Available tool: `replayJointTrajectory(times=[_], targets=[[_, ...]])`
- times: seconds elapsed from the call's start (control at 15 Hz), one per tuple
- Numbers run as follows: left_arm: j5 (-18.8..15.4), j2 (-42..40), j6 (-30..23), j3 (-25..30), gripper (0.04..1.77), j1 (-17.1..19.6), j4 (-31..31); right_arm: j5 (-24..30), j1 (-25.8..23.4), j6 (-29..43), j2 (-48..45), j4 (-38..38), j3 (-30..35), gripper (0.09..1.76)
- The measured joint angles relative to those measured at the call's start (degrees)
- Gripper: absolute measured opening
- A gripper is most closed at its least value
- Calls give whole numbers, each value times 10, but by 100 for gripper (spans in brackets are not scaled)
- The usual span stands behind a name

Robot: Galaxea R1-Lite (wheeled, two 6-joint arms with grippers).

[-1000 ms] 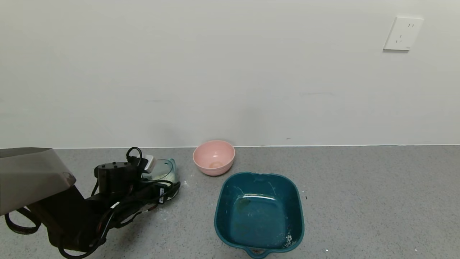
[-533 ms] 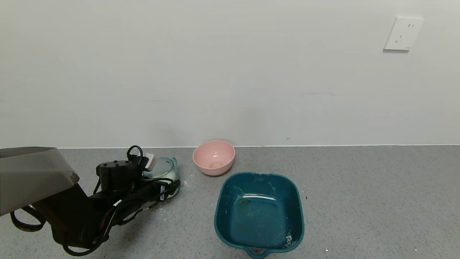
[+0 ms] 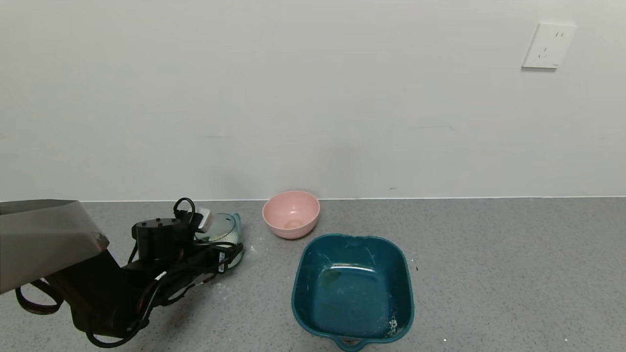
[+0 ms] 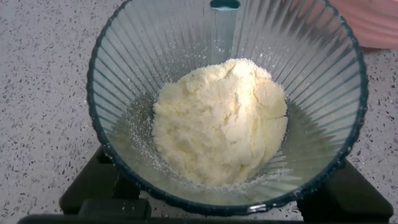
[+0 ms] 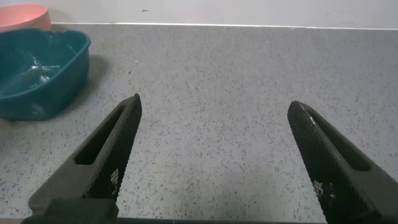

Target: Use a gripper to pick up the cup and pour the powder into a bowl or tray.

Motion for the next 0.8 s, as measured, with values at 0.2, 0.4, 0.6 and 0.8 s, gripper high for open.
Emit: replayJointTrajectory(times=[0.2,0.4,0.6,0.8], targets=[[-1,-3,1,5,131,-1,-13,0,0,0,0,0,0,171],[-1,-18,1,9,131,-2,-9,0,0,0,0,0,0,171],[-1,-48,1,18,131,-16,-6,0,0,0,0,0,0,171],[11,-98,1,30,130,-49,29,0,0,0,0,0,0,171]])
